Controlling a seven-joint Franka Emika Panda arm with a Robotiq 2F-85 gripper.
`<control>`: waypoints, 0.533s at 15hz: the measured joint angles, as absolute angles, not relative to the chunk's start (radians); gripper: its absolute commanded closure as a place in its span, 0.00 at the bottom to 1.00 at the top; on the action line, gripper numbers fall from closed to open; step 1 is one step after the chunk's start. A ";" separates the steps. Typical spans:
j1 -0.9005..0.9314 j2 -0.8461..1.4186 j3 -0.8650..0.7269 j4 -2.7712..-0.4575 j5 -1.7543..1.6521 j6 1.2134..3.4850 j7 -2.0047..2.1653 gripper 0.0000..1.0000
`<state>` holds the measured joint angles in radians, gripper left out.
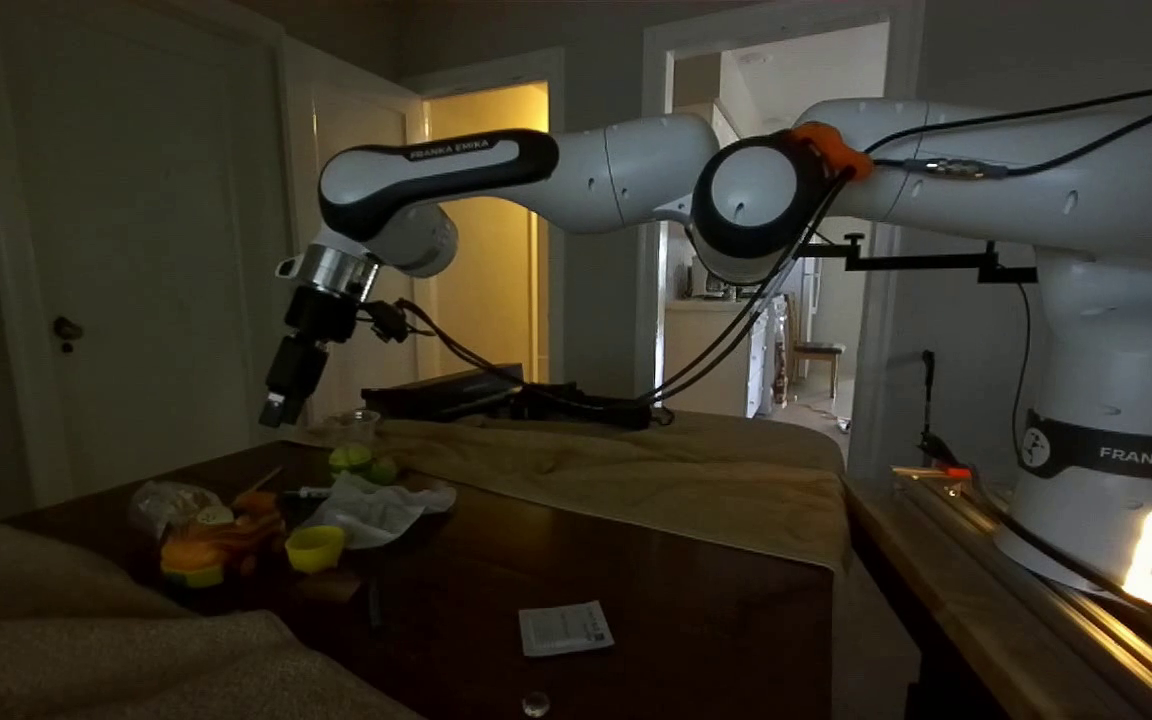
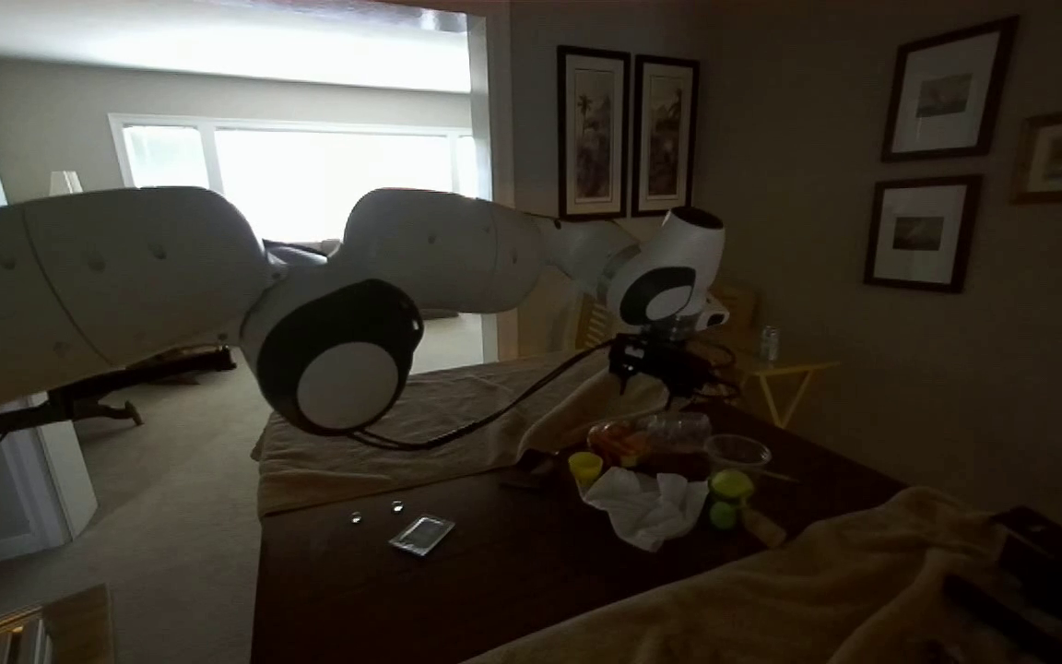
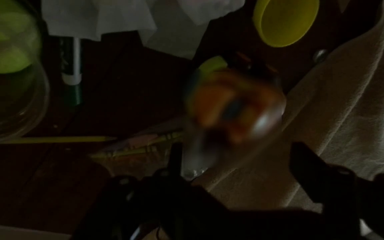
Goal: Take the yellow bowl out of the clear cup.
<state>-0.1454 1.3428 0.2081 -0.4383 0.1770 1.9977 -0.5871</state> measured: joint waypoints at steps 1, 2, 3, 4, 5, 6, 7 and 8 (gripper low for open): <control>-0.151 1.335 0.200 -0.438 0.177 2.006 -0.587 0.00; -0.156 1.326 0.190 -0.438 0.175 2.013 -0.587 0.00; -0.159 1.318 0.175 -0.438 0.169 2.014 -0.586 0.00; -0.160 1.310 0.155 -0.438 0.157 2.014 -0.583 0.00; -0.160 1.301 0.132 -0.438 0.141 2.014 -0.579 0.00; -0.160 1.294 0.112 -0.438 0.125 2.014 -0.575 0.00; -0.159 1.288 0.094 -0.437 0.109 2.014 -0.573 0.00; -0.160 1.283 0.078 -0.437 0.097 2.014 -0.571 0.00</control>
